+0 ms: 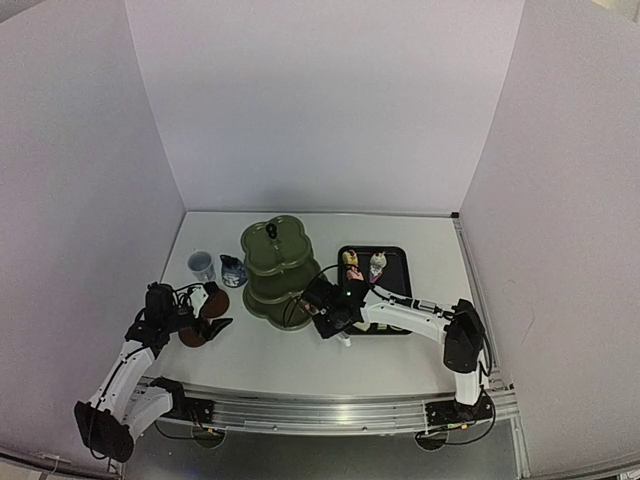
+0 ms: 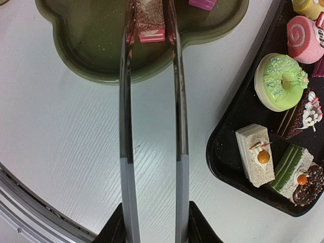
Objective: Serve the afternoon tea
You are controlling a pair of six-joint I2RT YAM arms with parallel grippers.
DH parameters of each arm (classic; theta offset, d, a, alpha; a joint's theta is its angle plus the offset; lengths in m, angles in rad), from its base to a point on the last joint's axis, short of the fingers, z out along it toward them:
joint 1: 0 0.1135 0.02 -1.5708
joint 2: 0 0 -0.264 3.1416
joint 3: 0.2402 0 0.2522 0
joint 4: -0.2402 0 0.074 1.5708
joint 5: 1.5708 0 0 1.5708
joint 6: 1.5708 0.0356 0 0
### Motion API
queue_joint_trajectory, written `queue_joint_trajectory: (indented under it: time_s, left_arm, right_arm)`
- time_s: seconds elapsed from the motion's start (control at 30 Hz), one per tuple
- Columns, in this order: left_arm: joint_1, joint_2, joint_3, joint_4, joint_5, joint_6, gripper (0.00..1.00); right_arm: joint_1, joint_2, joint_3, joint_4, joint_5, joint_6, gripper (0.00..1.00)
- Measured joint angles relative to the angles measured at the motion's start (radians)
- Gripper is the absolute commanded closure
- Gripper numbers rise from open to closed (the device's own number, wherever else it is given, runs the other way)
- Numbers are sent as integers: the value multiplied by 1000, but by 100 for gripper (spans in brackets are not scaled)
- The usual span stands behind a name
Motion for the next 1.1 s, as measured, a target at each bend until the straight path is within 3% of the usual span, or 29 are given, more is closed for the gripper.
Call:
queue_joint_trajectory:
  time_s: [0.37, 1.1]
  left_arm:
    - [0, 0, -1, -2, 0, -1, 6]
    - [0, -5, -6, -10, 0, -1, 6]
  right_arm:
    - [0, -31, -35, 6, -9, 15, 64]
    - [-33, -454, -310, -28, -20, 136, 65]
